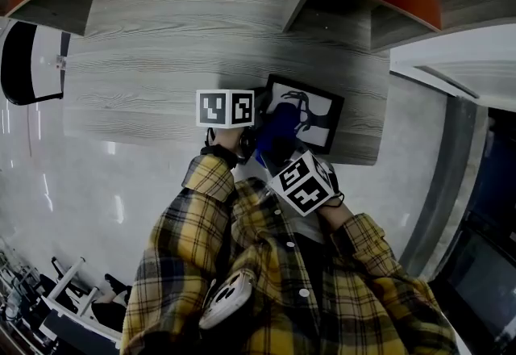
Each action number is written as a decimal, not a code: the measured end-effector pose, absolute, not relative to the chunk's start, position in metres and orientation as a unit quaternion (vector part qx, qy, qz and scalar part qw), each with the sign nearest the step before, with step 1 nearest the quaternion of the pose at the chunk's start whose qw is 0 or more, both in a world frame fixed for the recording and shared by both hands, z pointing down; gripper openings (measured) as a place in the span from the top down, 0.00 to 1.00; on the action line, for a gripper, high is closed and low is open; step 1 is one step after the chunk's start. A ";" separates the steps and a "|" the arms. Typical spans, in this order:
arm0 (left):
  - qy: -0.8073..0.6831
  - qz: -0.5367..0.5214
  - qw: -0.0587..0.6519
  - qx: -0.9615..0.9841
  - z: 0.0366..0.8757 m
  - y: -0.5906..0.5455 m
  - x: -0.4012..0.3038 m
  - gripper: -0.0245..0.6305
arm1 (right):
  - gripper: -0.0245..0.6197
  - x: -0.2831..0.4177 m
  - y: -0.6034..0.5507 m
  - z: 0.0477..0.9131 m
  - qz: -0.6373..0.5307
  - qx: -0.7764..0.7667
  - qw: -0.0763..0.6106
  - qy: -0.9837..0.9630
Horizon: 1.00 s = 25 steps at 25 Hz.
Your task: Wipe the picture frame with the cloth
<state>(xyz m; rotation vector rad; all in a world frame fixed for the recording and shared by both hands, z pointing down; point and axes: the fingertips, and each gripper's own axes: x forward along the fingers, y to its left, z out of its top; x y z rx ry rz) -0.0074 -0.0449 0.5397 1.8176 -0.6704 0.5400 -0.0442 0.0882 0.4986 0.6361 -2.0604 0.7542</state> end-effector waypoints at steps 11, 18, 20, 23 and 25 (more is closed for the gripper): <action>-0.303 0.206 0.502 0.783 0.505 -0.050 -0.027 0.85 | 0.88 0.011 0.046 0.414 0.293 0.344 0.300 -0.840; -0.280 0.153 0.437 0.841 0.415 -0.049 -0.013 0.88 | 0.88 0.038 0.024 0.334 0.261 0.385 0.210 -0.860; -0.272 0.134 0.413 0.859 0.387 -0.048 -0.006 0.92 | 0.88 0.046 0.018 0.309 0.245 0.396 0.181 -0.866; -0.255 0.113 0.372 0.885 0.344 -0.043 0.006 0.94 | 0.88 0.060 0.011 0.274 0.213 0.413 0.146 -0.873; -0.241 0.102 0.347 0.901 0.318 -0.038 0.013 0.95 | 0.88 0.068 0.008 0.252 0.194 0.421 0.127 -0.877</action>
